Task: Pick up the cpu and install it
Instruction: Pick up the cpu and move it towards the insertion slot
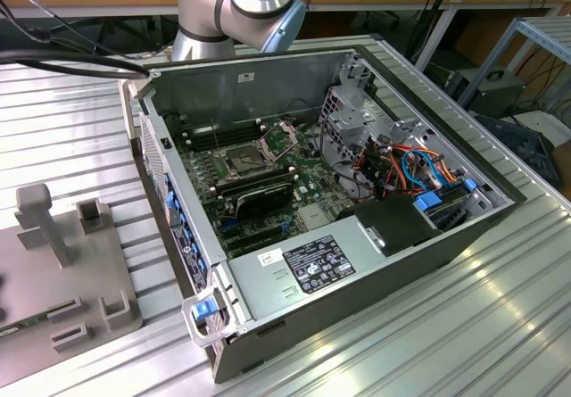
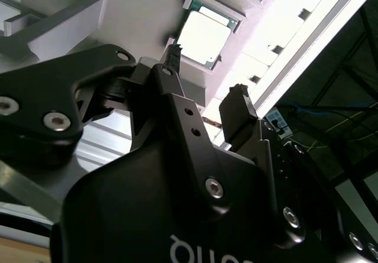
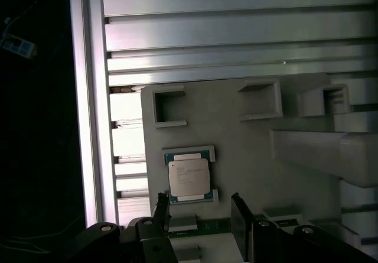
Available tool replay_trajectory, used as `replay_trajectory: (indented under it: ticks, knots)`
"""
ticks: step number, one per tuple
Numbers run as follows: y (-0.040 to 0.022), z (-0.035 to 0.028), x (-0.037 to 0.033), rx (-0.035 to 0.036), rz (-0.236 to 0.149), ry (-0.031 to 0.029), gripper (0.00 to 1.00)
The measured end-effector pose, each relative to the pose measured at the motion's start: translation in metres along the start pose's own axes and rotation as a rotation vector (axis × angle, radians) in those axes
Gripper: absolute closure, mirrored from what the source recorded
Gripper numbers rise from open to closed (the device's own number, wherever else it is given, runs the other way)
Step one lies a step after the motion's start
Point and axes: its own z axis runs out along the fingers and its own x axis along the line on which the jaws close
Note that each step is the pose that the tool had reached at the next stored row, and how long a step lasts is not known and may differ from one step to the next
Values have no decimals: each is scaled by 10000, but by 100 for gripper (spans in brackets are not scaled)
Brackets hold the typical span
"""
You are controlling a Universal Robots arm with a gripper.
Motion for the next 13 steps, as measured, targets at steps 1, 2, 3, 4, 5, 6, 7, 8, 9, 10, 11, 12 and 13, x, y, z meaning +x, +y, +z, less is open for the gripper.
replay_trajectory:
  ticks: [1,2,3,4,5,6,7,8,9,10,11,12,13]
  knots:
    - [0,5,0,0,1,-1,45]
    - [-1,17,0,1,0,0,45]
    - [0,17,0,0,1,0,45]
    - [-1,18,0,0,0,0,45]
    - [-1,19,0,0,0,0,45]
    - [0,23,0,-1,0,-2,45]
    - [-1,28,0,-2,0,-3,45]
    - [-1,34,0,-1,0,-2,45]
    - [-1,43,1,2,0,-1,45]
    - [-1,51,1,4,0,-1,45]
    - [-2,57,1,6,0,0,45]
    - [-2,63,2,8,1,0,45]
    - [-2,67,2,9,0,-1,45]
